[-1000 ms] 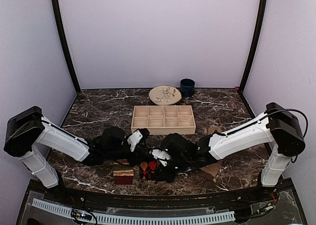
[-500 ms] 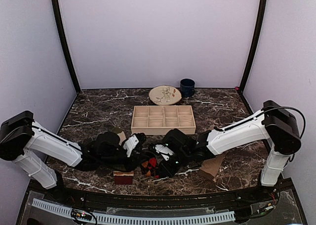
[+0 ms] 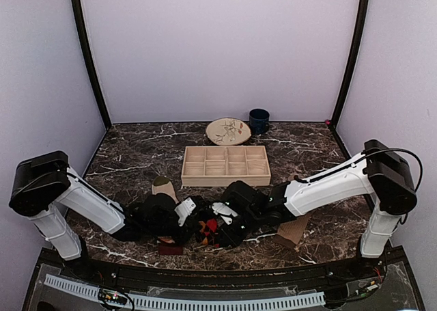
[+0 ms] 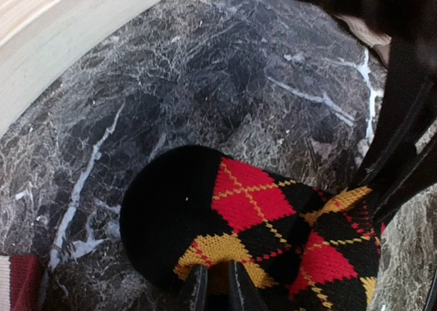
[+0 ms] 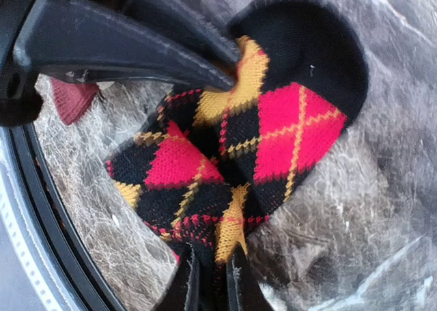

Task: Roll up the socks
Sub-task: Roll the sock at the center of the board.

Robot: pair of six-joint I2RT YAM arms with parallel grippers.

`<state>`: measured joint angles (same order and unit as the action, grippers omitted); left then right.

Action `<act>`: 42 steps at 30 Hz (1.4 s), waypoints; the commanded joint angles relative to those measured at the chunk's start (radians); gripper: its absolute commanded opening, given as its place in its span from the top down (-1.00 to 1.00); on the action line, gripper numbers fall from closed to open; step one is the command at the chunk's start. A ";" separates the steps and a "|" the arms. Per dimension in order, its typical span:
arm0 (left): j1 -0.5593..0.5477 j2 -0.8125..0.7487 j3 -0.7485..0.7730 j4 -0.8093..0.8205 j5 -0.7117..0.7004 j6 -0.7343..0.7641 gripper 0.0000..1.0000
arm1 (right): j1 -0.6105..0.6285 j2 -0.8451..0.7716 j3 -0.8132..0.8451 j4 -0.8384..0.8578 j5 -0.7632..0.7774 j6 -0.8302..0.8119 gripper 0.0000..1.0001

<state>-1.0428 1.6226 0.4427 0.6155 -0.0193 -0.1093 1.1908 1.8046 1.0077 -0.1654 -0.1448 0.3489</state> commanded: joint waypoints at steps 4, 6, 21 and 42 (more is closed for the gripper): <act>0.001 0.127 0.075 -0.050 -0.001 0.014 0.73 | 0.037 0.022 0.052 -0.055 0.019 -0.028 0.98; 0.009 0.156 0.087 -0.038 0.019 0.016 0.74 | 0.043 0.031 0.064 -0.063 0.013 -0.034 0.98; 0.074 0.185 0.078 0.056 0.087 0.014 0.79 | 0.071 -0.038 0.002 -0.004 0.100 -0.013 1.00; 0.116 0.220 0.117 0.058 0.290 0.002 0.87 | 0.058 0.002 0.019 0.010 0.050 -0.024 1.00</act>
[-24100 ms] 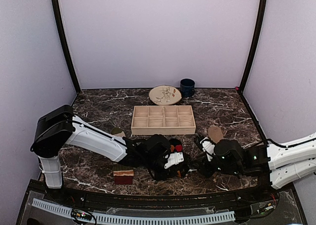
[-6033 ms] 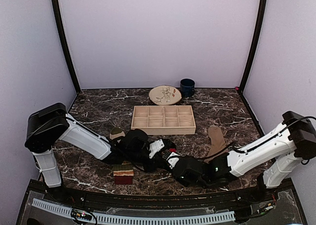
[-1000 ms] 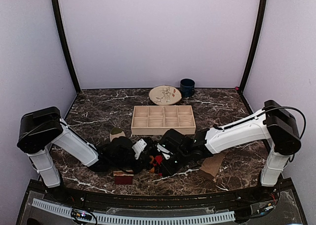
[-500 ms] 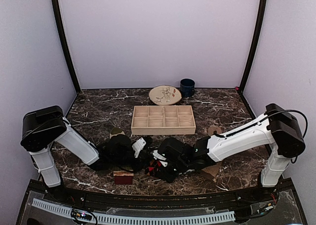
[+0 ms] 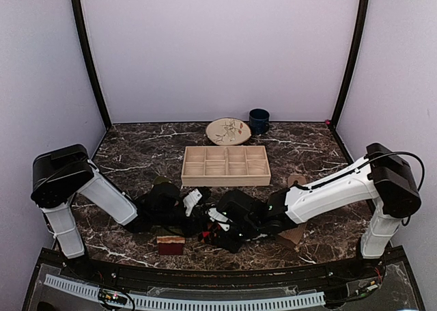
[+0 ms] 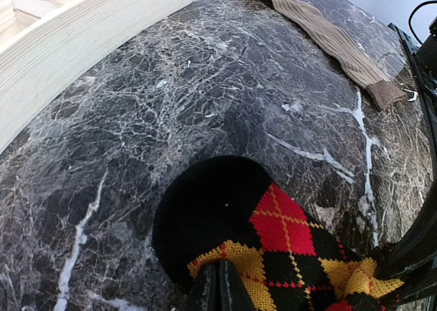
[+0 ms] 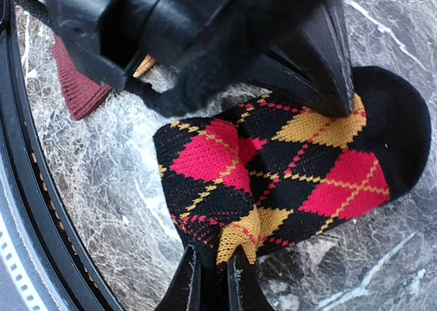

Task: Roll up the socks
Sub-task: Roll the sock at the center of the board.

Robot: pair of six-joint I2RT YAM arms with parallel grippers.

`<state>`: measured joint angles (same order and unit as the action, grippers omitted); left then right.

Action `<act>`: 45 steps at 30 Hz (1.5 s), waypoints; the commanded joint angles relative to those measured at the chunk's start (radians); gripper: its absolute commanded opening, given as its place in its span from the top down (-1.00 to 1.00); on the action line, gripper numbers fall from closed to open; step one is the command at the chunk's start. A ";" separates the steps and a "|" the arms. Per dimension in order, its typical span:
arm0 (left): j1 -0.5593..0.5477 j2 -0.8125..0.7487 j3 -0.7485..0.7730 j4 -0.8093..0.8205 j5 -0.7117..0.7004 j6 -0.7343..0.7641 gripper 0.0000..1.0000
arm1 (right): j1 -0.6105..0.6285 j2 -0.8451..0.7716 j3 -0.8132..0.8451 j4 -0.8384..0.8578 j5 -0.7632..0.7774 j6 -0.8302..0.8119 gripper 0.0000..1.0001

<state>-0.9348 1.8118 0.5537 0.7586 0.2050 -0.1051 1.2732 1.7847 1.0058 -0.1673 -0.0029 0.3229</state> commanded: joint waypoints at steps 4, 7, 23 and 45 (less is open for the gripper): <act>0.013 0.043 0.017 -0.085 0.092 -0.001 0.87 | -0.045 0.024 0.021 0.028 -0.154 0.025 1.00; 0.018 0.044 0.016 -0.077 0.100 -0.006 0.87 | -0.062 0.025 0.007 0.047 -0.186 0.048 1.00; 0.053 -0.023 -0.011 -0.023 0.047 -0.099 0.62 | -0.092 0.068 -0.025 0.082 -0.237 0.079 1.00; 0.083 -0.250 -0.182 0.152 -0.039 -0.165 0.49 | -0.092 0.104 0.005 0.058 -0.239 0.066 1.00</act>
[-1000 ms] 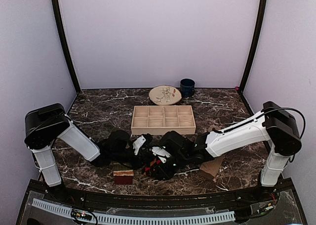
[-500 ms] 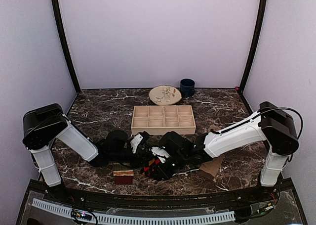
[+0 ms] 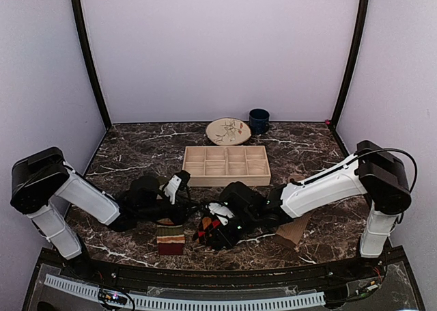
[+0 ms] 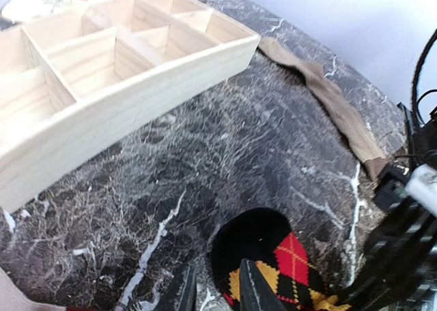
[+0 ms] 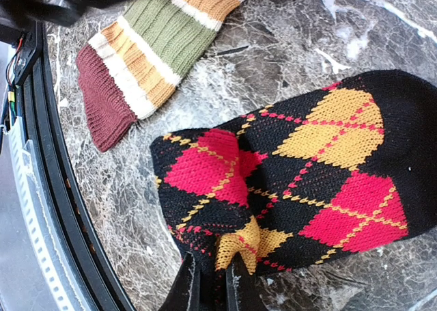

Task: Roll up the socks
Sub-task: Roll the sock at the center of the board.

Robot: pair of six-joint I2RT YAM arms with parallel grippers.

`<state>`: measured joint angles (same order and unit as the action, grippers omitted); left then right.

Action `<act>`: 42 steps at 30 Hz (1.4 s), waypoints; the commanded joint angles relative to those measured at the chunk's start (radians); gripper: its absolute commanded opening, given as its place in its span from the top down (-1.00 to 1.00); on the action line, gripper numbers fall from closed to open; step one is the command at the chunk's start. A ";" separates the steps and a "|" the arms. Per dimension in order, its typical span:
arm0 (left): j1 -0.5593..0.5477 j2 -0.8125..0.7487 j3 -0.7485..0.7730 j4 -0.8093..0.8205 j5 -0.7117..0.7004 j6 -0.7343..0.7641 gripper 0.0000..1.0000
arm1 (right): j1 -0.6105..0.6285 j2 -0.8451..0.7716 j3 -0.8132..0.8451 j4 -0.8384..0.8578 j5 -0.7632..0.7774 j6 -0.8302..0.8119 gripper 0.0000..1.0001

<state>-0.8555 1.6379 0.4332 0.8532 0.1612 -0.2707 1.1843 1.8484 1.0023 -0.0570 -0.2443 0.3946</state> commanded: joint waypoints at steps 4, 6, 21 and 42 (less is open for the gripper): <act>0.004 -0.134 -0.137 0.099 0.086 0.004 0.39 | -0.003 0.046 0.022 -0.065 0.000 -0.012 1.00; 0.001 -0.128 -0.164 0.129 0.155 0.005 0.37 | -0.004 0.050 0.031 -0.073 -0.001 -0.015 1.00; -0.079 -0.024 -0.311 0.370 0.175 0.059 0.23 | -0.012 0.078 0.090 -0.140 -0.034 -0.043 1.00; -0.143 -0.036 -0.212 0.133 0.107 0.151 0.00 | -0.019 0.082 0.143 -0.224 -0.071 -0.097 1.00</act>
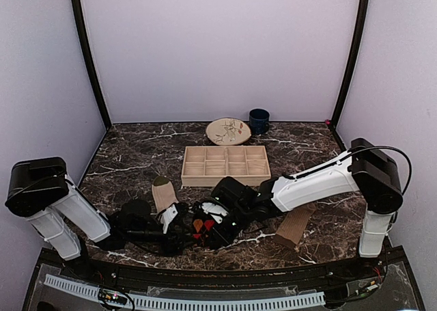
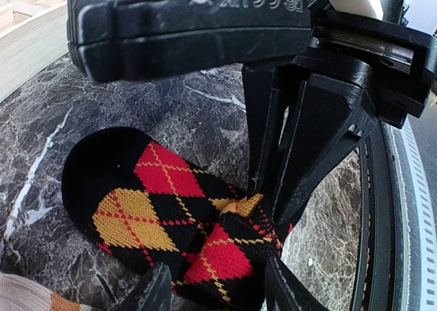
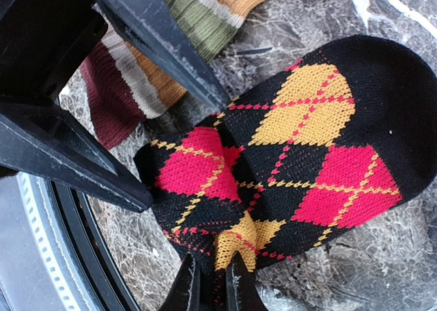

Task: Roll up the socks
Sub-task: Roll the sock at the center of the board.

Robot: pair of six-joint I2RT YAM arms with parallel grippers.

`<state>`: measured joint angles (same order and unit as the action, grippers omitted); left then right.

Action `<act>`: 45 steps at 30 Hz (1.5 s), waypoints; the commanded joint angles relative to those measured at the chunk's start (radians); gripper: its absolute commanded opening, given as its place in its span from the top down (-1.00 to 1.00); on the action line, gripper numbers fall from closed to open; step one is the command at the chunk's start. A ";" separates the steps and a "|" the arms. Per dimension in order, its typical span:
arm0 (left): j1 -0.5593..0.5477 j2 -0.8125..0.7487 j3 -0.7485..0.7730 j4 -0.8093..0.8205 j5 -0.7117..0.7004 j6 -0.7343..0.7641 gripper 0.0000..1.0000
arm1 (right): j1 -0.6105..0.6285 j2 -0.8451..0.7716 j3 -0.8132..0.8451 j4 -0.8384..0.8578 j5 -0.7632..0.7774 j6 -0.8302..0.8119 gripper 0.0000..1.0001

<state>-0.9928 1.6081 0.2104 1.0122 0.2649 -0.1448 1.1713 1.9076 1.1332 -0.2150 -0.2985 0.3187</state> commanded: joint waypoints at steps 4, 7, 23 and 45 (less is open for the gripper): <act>-0.007 -0.006 0.020 -0.045 0.033 0.030 -0.02 | -0.006 0.031 0.013 -0.068 -0.025 -0.026 1.00; -0.014 0.012 0.039 -0.066 0.059 0.039 -0.03 | -0.006 0.032 0.013 -0.073 -0.026 -0.027 1.00; -0.020 0.080 0.070 -0.081 0.111 0.035 0.22 | -0.006 0.034 0.045 -0.075 -0.019 -0.034 1.00; -0.018 0.189 0.095 -0.043 0.132 -0.063 1.00 | -0.006 -0.068 -0.061 -0.005 0.132 -0.021 0.29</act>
<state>-1.0042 1.7519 0.2970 1.0412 0.3935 -0.1707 1.1629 1.8874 1.1194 -0.2588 -0.2485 0.2958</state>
